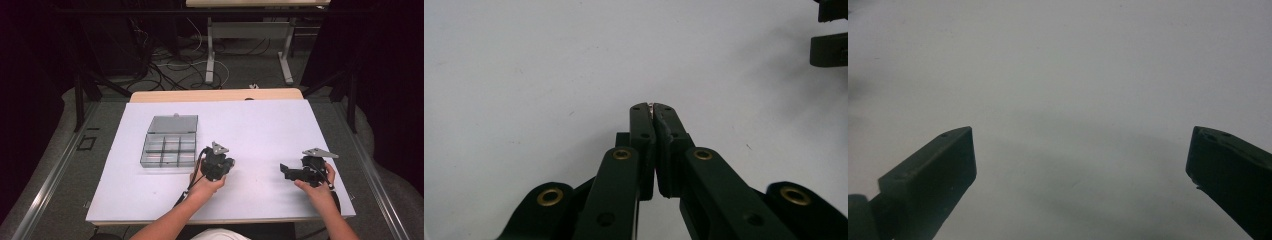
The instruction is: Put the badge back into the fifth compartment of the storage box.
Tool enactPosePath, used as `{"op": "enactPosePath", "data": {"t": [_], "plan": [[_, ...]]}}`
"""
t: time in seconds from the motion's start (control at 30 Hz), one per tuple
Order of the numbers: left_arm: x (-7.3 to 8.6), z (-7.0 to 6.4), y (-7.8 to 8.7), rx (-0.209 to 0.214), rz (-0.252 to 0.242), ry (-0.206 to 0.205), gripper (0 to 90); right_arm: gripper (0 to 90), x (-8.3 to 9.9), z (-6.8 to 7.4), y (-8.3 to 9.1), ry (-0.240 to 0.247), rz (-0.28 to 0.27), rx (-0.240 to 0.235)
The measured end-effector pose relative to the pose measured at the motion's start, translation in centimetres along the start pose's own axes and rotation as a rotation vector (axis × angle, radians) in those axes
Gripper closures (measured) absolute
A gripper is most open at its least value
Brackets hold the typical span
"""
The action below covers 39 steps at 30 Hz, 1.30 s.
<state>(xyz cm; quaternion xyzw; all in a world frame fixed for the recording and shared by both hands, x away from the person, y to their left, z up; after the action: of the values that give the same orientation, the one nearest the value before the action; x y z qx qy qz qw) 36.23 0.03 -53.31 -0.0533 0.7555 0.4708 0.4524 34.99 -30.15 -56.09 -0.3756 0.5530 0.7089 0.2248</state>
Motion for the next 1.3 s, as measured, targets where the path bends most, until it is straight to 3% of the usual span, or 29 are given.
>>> {"op": "enactPosePath", "data": {"t": [0.1,0.13,1.3], "plan": [[-0.3,0.1,0.4,0.003,-0.010,0.027,88.3,0.0,0.0,0.0,0.0,0.002,0.000,0.000],[-0.4,0.3,0.5,0.000,-0.018,0.015,88.3,0.0,0.0,-0.1,0.0,0.005,0.000,-0.001],[-1.8,4.5,4.6,-0.040,-0.076,0.083,88.3,0.0,0.0,0.0,0.0,0.004,-0.003,0.001]]}}
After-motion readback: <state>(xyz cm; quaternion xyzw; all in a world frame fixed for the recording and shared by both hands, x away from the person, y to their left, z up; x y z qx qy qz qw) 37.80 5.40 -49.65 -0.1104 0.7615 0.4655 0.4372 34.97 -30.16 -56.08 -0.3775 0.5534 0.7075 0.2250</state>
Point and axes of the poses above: each handheld gripper's, and its own axes: y roughly backward along the jaws, x roughly out of its underside, z roughly to its left, the point moved 2 cm from there along -y, roughly forward along the jaws, and after that the axes turned 1 degree about z, right-handed, at the moved point
